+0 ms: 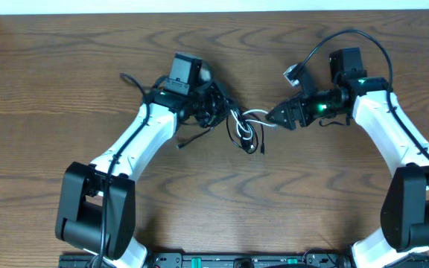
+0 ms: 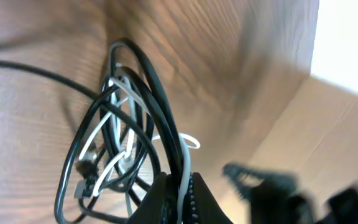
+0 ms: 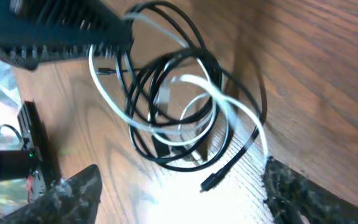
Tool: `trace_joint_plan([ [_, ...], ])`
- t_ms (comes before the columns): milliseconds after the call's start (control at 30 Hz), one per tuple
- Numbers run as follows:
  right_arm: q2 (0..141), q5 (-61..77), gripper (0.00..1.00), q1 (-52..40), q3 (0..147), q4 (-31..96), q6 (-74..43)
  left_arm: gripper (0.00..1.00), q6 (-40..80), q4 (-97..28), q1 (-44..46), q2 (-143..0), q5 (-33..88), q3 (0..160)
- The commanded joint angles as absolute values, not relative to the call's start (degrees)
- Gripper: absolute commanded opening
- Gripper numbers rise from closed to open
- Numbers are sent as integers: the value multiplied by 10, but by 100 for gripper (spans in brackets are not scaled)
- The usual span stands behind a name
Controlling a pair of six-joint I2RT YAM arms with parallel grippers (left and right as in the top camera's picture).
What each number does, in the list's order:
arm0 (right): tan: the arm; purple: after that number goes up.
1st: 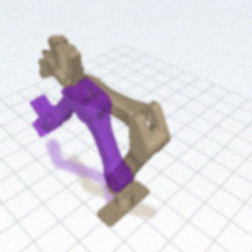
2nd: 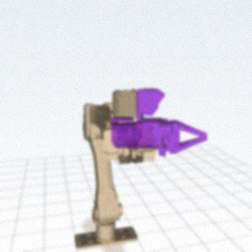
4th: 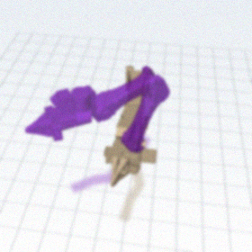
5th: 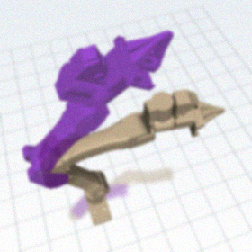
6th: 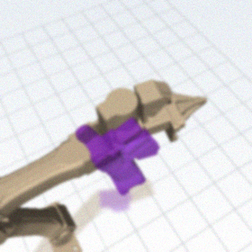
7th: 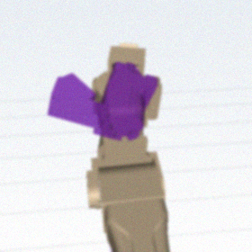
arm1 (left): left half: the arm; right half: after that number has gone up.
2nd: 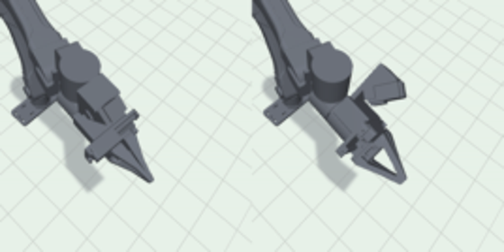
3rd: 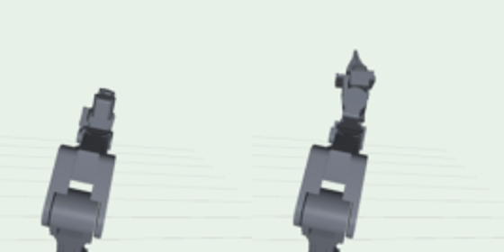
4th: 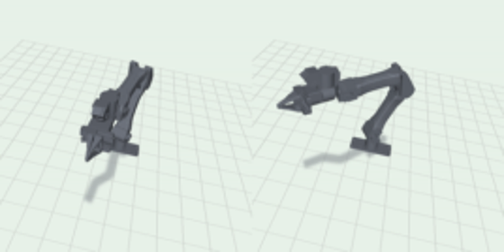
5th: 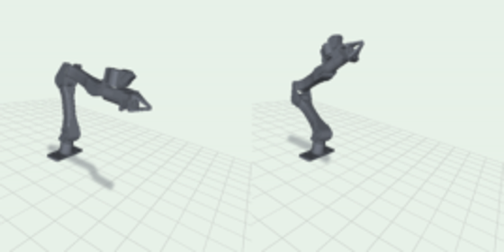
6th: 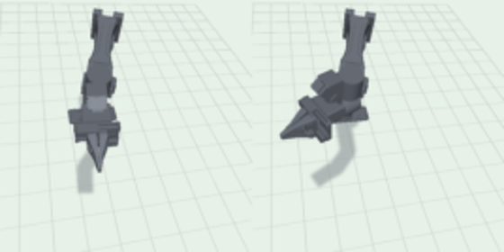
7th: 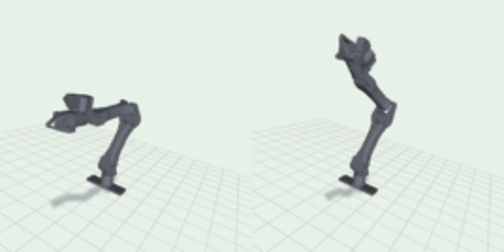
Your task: Untangle cables
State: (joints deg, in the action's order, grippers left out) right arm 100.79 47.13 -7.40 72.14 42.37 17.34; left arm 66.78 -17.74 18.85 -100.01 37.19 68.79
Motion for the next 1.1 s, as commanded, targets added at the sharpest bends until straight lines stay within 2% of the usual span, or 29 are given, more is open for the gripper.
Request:
trace_joint_plan([
  [0,1009,473,82,-90,719,424,194,7,894,-182,175,-1000,360,686],
  [300,1017,470,79,-146,719,394,208,7,925,-206,190,-1000,365,686],
  [500,1029,434,71,-181,718,374,209,7,924,-221,210,-1000,381,686],
  [700,1050,419,67,-192,718,360,208,7,924,-220,213,-1000,383,686],
  [767,1058,419,63,-192,718,354,208,7,922,-220,213,-1000,383,686],
  [900,1061,419,41,-192,718,350,208,7,922,-220,213,-1000,383,686],
  [1067,1061,419,35,-192,718,346,208,7,920,-220,213,-1000,383,686],
])
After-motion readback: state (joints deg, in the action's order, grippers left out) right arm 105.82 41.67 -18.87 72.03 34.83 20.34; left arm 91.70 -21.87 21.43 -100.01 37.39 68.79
